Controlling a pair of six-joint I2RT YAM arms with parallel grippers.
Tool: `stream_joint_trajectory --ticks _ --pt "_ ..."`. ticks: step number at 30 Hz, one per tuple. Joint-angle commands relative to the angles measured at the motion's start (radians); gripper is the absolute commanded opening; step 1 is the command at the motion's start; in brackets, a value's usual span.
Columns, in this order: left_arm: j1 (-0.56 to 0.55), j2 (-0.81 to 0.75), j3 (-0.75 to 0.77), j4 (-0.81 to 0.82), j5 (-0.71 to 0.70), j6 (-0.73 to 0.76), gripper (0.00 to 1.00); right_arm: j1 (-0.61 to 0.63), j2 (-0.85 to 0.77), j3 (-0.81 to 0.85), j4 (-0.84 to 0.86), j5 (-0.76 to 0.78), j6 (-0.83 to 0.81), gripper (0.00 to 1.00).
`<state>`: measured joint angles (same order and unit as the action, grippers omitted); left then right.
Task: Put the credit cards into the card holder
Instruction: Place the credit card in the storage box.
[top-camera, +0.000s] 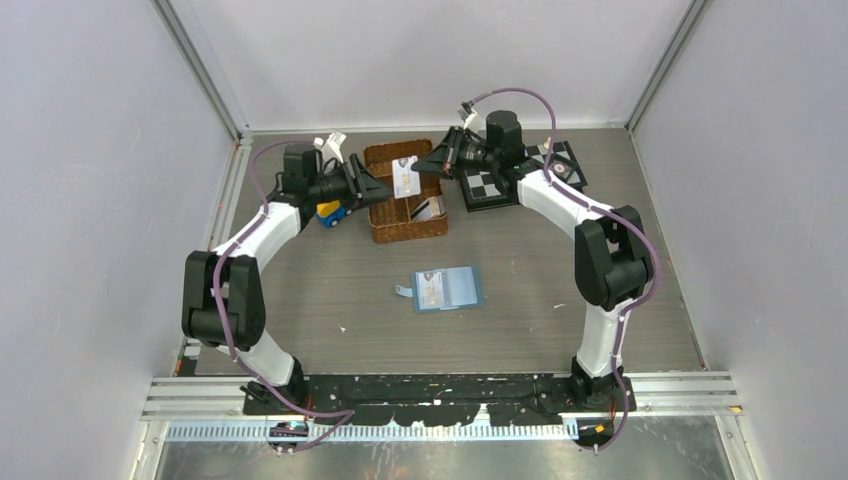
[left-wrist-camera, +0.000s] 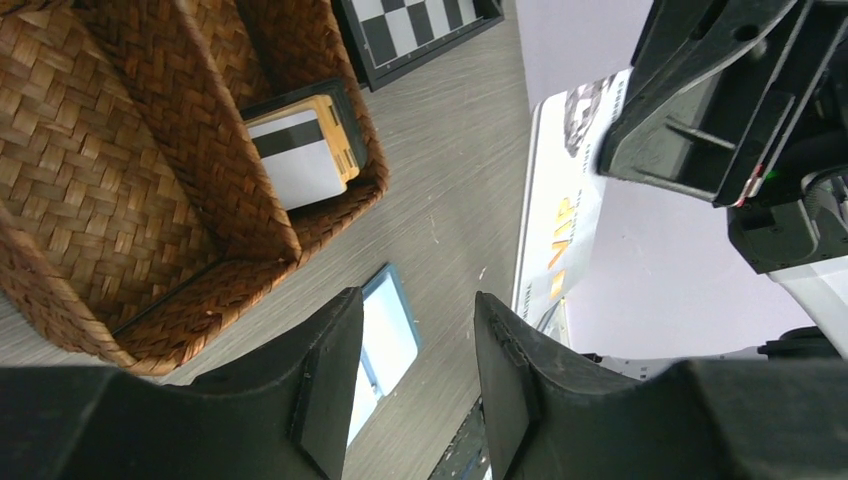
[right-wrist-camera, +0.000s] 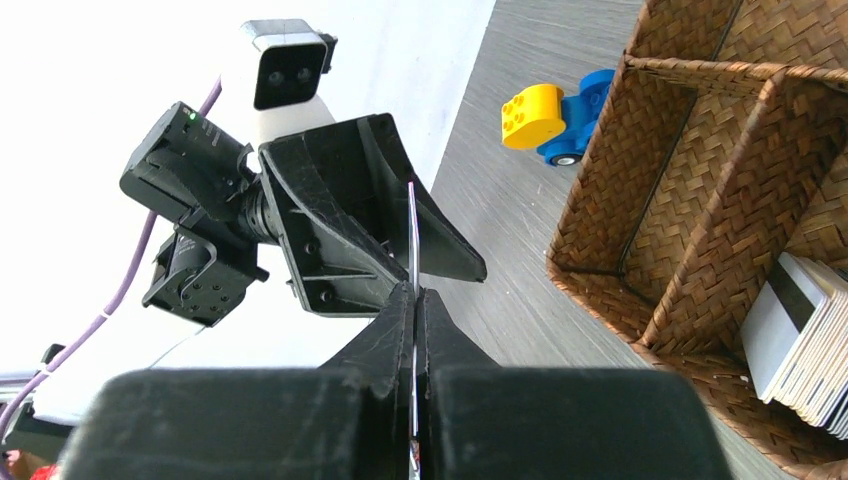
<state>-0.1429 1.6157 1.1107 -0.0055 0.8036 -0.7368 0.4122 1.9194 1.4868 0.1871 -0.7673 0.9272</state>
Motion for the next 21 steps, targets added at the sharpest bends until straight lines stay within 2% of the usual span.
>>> stream_joint_trajectory --ticks 1,8,21 --pt "-0.003 -0.026 0.034 0.09 0.039 -0.04 0.46 0.0 -0.064 0.006 0.03 -0.054 -0.008 0.01" --pt "-0.002 -0.059 0.038 0.093 0.035 -0.048 0.45 0.0 -0.075 0.018 -0.051 -0.034 -0.07 0.01" --pt "-0.003 -0.058 0.038 0.102 0.037 -0.048 0.45 0.0 -0.089 0.014 -0.037 -0.055 -0.06 0.0"
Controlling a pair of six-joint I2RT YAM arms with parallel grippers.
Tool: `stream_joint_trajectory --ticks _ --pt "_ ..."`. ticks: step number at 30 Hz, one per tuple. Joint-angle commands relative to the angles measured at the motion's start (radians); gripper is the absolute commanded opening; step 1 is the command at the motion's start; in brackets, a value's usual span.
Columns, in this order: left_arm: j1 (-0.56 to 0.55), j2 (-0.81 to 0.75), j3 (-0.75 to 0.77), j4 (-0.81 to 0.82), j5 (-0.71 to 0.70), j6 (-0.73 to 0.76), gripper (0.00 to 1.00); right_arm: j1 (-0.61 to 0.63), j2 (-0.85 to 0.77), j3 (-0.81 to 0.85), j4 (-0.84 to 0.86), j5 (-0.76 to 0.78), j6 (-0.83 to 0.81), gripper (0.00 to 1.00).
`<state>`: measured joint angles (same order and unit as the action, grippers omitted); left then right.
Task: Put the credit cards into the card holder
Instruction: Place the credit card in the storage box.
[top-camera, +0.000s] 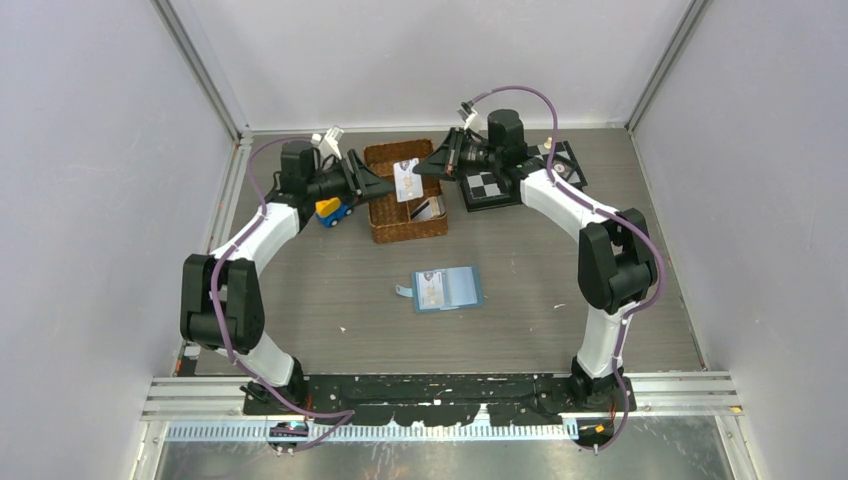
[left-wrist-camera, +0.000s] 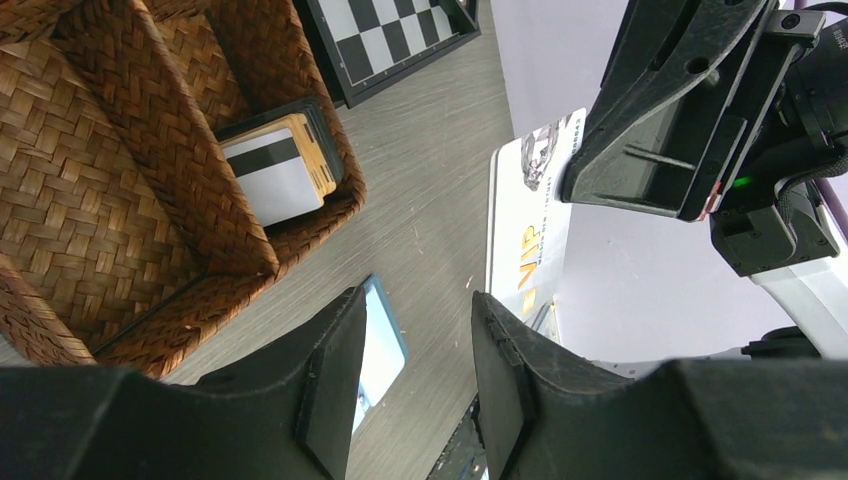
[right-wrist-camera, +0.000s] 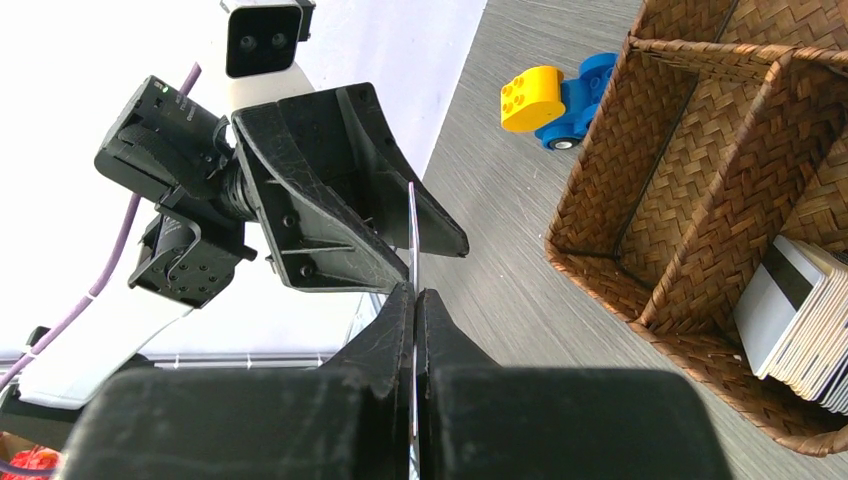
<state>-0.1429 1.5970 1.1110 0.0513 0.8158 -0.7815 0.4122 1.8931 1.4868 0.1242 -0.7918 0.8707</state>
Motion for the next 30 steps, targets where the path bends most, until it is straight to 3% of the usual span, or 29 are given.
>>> stream_joint_trajectory --ticks 1,30 --pt "-0.003 -0.04 0.038 0.05 0.027 -0.006 0.45 0.0 -0.062 0.012 0.033 -0.035 0.004 0.0" --pt "-0.004 -0.027 0.023 0.079 0.029 -0.011 0.44 0.0 -0.061 0.0 0.124 -0.073 0.074 0.01"
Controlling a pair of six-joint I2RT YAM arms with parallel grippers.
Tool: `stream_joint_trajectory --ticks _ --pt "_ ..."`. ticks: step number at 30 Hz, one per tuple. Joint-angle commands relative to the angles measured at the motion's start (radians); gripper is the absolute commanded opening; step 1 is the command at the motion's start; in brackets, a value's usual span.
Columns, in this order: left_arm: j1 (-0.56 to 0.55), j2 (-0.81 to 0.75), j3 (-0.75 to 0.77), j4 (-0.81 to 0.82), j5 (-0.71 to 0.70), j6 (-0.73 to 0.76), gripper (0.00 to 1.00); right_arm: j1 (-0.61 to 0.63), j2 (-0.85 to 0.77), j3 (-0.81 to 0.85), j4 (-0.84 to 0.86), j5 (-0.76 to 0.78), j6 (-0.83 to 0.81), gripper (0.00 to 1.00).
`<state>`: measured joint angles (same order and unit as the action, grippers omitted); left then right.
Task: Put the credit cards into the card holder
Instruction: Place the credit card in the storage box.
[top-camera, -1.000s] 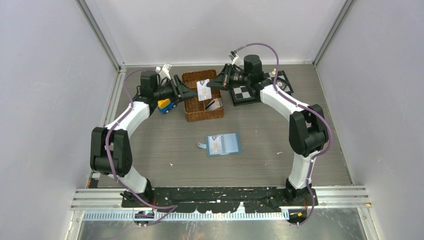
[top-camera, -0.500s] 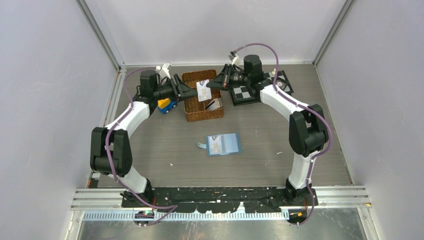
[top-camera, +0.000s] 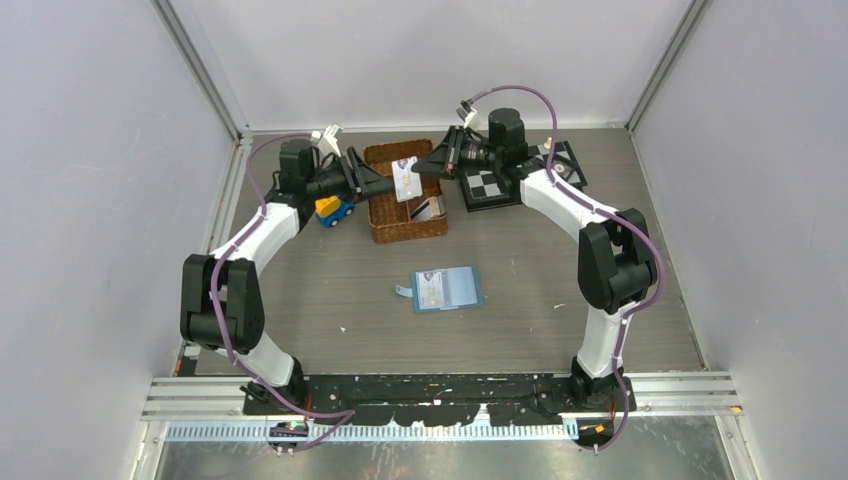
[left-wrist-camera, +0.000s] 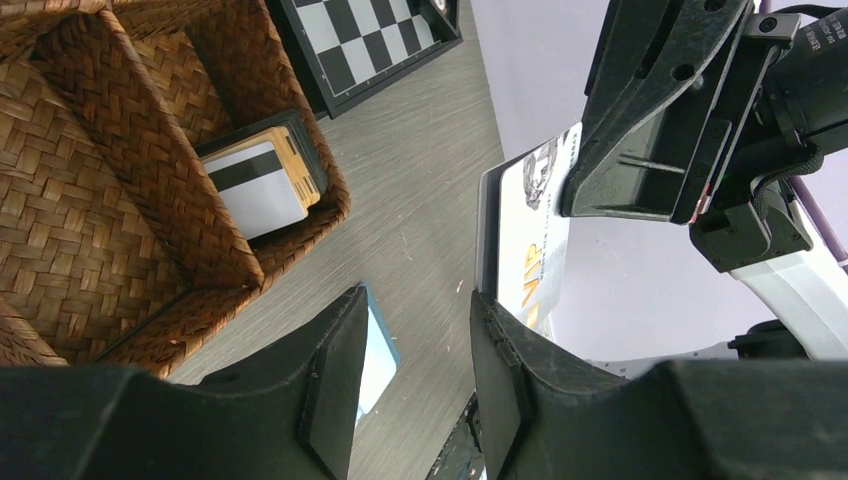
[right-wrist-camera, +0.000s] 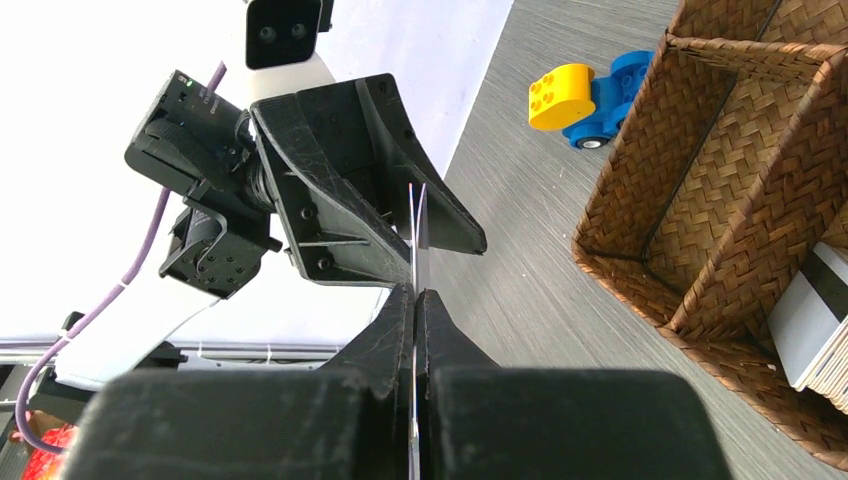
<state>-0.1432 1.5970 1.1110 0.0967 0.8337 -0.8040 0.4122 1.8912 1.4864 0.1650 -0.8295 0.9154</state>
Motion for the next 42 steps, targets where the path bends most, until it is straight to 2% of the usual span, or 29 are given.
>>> stream_joint_trajectory --ticks 1,9,23,27,31,36,39,42 --pt "-0.004 -0.026 0.021 0.032 0.009 0.012 0.43 0.001 -0.061 0.0 0.083 -0.034 0.03 0.0" --pt "-0.014 -0.02 0.026 0.068 0.036 -0.002 0.43 0.004 -0.058 0.001 0.091 -0.039 0.039 0.01" --pt "-0.022 -0.002 -0.035 0.407 0.15 -0.211 0.46 0.008 -0.064 -0.004 0.122 -0.049 0.063 0.01" --pt "-0.027 0.001 -0.032 0.436 0.157 -0.236 0.45 0.009 -0.063 -0.005 0.142 -0.052 0.079 0.01" --pt "-0.038 -0.001 -0.035 0.463 0.162 -0.252 0.36 0.011 -0.058 -0.008 0.146 -0.049 0.083 0.01" --pt "-0.037 0.009 -0.043 0.495 0.149 -0.277 0.13 0.009 -0.032 0.002 0.134 -0.026 0.065 0.01" --pt "-0.031 0.021 -0.042 0.497 0.139 -0.275 0.01 0.002 -0.011 0.033 0.067 0.001 0.003 0.01" --pt "-0.02 0.019 -0.039 0.462 0.125 -0.246 0.0 -0.012 0.013 0.058 0.029 0.016 -0.03 0.01"
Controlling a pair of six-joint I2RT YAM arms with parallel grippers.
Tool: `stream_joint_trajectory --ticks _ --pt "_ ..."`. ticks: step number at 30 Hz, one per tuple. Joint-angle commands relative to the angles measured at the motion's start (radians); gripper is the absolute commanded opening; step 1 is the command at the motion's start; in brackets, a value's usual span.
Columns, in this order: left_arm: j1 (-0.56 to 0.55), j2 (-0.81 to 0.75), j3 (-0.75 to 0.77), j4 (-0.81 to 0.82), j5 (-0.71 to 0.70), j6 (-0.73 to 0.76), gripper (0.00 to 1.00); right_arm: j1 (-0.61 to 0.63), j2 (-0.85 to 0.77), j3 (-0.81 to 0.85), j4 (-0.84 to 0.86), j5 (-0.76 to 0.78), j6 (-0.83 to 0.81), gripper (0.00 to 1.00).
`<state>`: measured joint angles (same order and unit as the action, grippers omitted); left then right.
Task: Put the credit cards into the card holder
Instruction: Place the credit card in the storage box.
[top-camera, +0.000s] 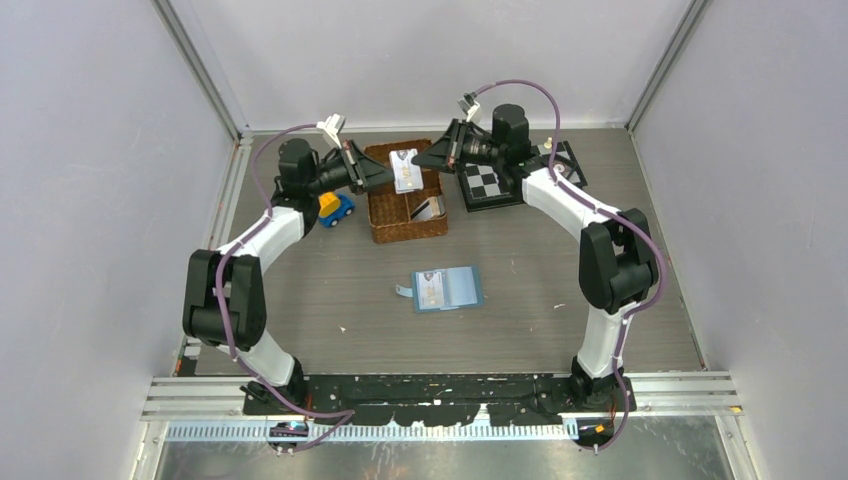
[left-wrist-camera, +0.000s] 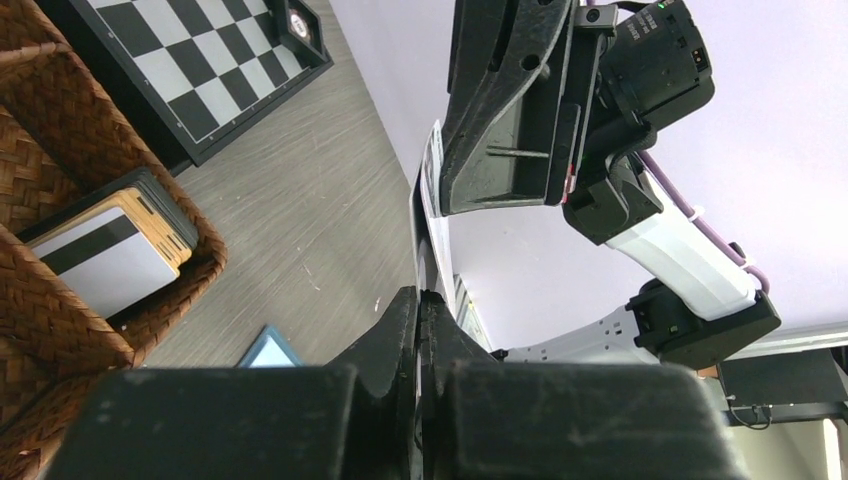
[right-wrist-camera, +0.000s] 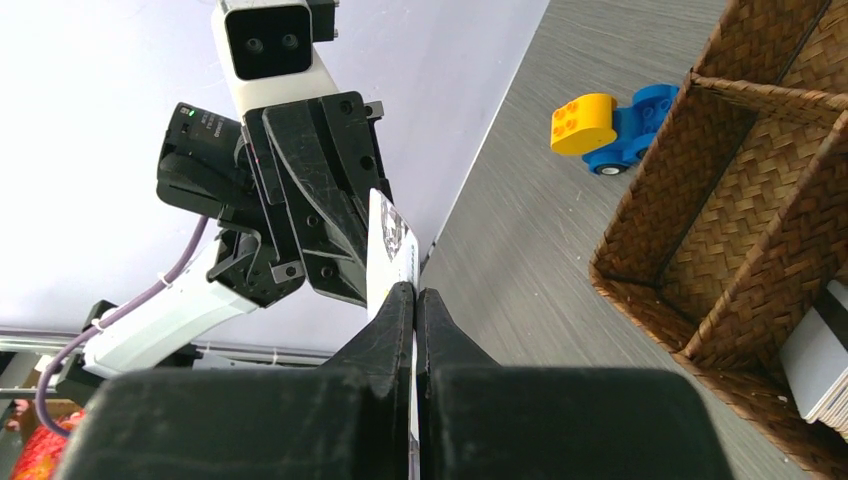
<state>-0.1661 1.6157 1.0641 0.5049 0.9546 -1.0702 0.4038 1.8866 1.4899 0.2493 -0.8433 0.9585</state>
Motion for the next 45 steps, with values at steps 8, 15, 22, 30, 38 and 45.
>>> stream_joint_trajectory --ticks 8,15,22,30,38,45 --pt "0.024 -0.012 0.01 0.003 -0.01 0.058 0.0 -0.045 0.036 0.062 -0.046 0.033 -0.079 0.0" --pt "0.034 -0.015 0.007 -0.02 -0.008 0.073 0.0 -0.073 0.036 0.054 -0.026 0.027 -0.07 0.0" --pt "0.047 -0.033 0.008 -0.082 -0.019 0.114 0.0 -0.086 0.022 0.045 -0.027 0.032 -0.07 0.0" --pt "0.056 -0.103 0.129 -0.682 -0.254 0.488 0.0 -0.076 0.018 0.083 -0.363 0.242 -0.286 0.0" --pt "0.056 -0.132 0.228 -1.014 -0.345 0.672 0.0 -0.067 0.063 0.09 -0.437 0.34 -0.376 0.0" --pt "0.055 -0.137 0.255 -1.129 -0.345 0.757 0.0 -0.059 0.126 0.17 -0.584 0.399 -0.462 0.0"
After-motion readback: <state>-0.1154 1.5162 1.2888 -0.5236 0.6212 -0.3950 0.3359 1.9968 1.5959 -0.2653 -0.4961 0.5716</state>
